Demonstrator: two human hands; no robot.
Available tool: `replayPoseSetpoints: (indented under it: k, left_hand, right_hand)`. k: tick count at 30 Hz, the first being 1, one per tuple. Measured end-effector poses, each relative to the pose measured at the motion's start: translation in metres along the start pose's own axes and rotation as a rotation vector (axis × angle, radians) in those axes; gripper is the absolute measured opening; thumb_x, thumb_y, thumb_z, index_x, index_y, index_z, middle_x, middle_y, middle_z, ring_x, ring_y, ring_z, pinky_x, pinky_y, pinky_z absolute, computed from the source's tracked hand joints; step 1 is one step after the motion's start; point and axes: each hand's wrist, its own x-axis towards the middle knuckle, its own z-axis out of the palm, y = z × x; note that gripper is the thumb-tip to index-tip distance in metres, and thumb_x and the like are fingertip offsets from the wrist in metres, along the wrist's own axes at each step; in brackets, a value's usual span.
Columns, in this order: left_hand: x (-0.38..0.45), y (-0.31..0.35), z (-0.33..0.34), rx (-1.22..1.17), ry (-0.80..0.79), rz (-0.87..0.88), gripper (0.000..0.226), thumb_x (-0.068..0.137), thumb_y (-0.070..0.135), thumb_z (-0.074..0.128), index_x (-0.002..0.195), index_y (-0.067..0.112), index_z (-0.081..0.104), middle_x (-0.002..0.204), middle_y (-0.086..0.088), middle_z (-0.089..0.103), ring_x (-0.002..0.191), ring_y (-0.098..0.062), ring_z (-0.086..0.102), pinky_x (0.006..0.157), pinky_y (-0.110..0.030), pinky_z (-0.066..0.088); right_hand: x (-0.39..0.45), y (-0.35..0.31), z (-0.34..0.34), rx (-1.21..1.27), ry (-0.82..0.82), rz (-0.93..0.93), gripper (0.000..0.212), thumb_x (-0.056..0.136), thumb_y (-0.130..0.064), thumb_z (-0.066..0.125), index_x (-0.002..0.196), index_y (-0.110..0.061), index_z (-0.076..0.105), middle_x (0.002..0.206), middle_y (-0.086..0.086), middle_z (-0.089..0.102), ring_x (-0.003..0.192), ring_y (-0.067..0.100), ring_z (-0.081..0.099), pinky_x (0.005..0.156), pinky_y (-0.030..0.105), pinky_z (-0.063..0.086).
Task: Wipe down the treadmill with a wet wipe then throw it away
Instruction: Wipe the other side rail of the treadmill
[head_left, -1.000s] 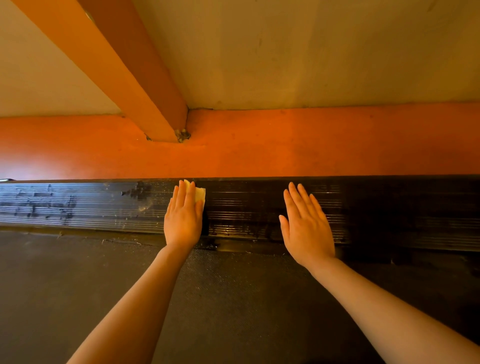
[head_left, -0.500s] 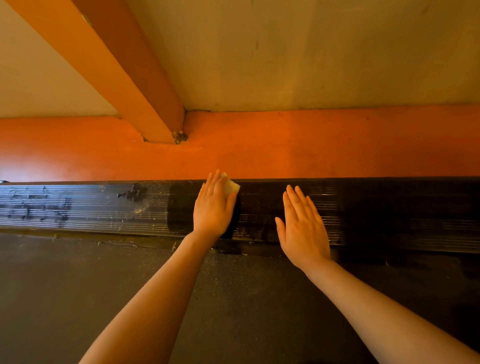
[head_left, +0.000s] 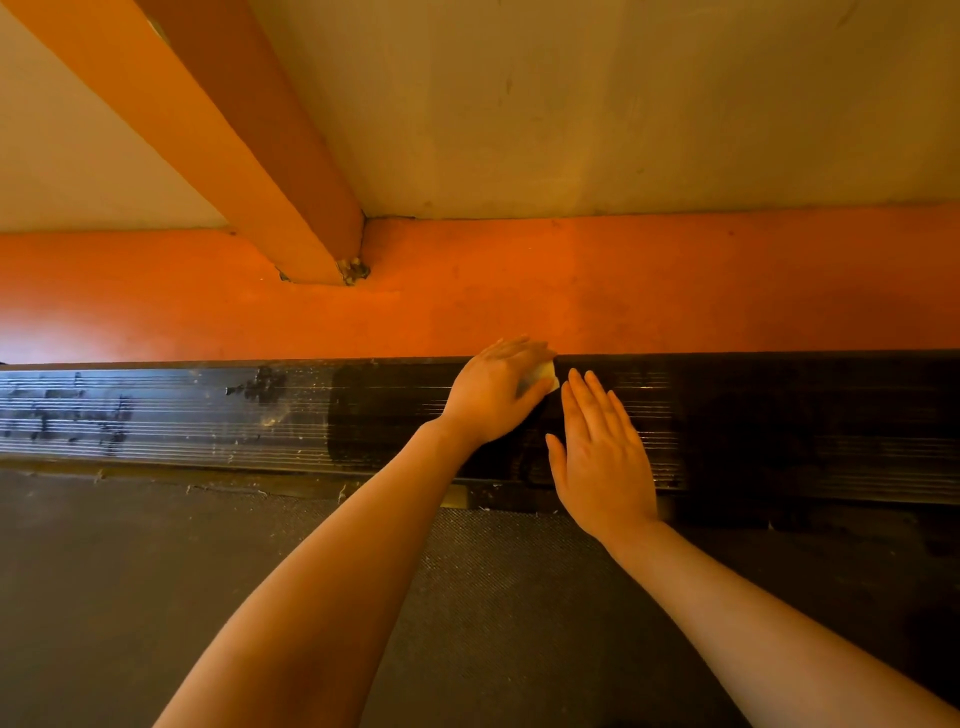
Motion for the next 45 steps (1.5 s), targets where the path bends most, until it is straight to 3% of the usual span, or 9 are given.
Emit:
replayPoseSetpoints:
  k: [6,16,19,28,31,35,40,45]
  left_hand:
    - [-0.004,-0.006,-0.011,0.035,-0.021,-0.002,0.041,0.100,0.034,0.051,0.139,0.021,0.052,0.143,0.001,0.052,0.134,-0.016,0.045,0.117,-0.033,0.021]
    - [-0.044,-0.054,-0.045,0.055,0.018,-0.188,0.041,0.101,0.034,0.049,0.139,0.018,0.053,0.140,-0.005,0.055,0.131,-0.027,0.047,0.114,-0.036,0.025]
    - [-0.053,-0.069,-0.052,0.072,0.007,-0.235,0.047,0.099,0.043,0.041,0.136,0.016,0.055,0.137,-0.007,0.058,0.127,-0.028,0.051,0.114,-0.040,0.027]
    - [-0.074,-0.097,-0.072,0.128,0.056,-0.312,0.051,0.097,0.041,0.034,0.124,0.006,0.061,0.125,-0.012,0.063,0.117,-0.033,0.054,0.099,-0.041,0.037]
    - [-0.083,-0.113,-0.066,0.165,0.094,-0.396,0.044,0.103,0.037,0.038,0.134,0.009,0.054,0.137,-0.010,0.055,0.127,-0.031,0.048,0.102,-0.043,0.038]
    - [-0.100,-0.116,-0.052,0.172,0.176,-0.504,0.048,0.105,0.032,0.036,0.150,0.016,0.035,0.157,-0.004,0.031,0.148,-0.020,0.021,0.115,-0.044,0.029]
    - [-0.117,-0.087,-0.027,0.118,0.224,-0.550,0.053,0.105,0.032,0.036,0.155,0.016,0.024,0.161,-0.001,0.019,0.149,-0.016,0.009,0.119,-0.038,0.020]
    - [-0.136,-0.054,0.000,0.092,0.204,-0.445,0.058,0.103,0.046,0.027,0.154,0.020,0.023,0.161,0.002,0.018,0.149,-0.012,0.006,0.122,-0.038,0.016]
  right_hand:
    - [0.000,0.000,0.000,0.004,-0.002,0.003,0.059,0.101,-0.038,0.025,0.140,0.000,0.046,0.150,0.017,0.040,0.142,0.029,0.034,0.115,0.042,0.030]
    - [0.000,-0.001,0.001,0.016,-0.013,0.020,0.061,0.100,-0.040,0.022,0.145,-0.002,0.040,0.154,0.015,0.034,0.145,0.027,0.028,0.116,0.041,0.027]
    - [0.000,0.000,0.002,0.013,-0.018,0.020,0.061,0.101,-0.040,0.022,0.145,-0.002,0.040,0.154,0.015,0.035,0.144,0.027,0.028,0.115,0.041,0.027]
    - [0.000,0.000,0.002,0.002,-0.019,0.017,0.061,0.101,-0.041,0.022,0.146,-0.003,0.038,0.155,0.014,0.033,0.145,0.026,0.027,0.116,0.040,0.026]
    - [0.000,0.000,0.002,0.001,-0.024,0.018,0.061,0.101,-0.041,0.022,0.146,-0.003,0.038,0.155,0.014,0.033,0.145,0.026,0.027,0.116,0.040,0.026]
    - [0.001,0.001,0.002,-0.006,-0.026,0.019,0.062,0.100,-0.042,0.021,0.146,-0.004,0.038,0.155,0.013,0.033,0.145,0.026,0.027,0.116,0.040,0.026]
    - [0.001,0.000,0.002,-0.029,-0.027,0.019,0.062,0.100,-0.042,0.022,0.145,-0.003,0.039,0.154,0.015,0.036,0.143,0.028,0.030,0.115,0.040,0.026]
    - [0.000,-0.001,0.004,-0.060,-0.019,0.016,0.062,0.100,-0.042,0.024,0.144,-0.002,0.042,0.152,0.015,0.037,0.142,0.029,0.032,0.113,0.039,0.026]
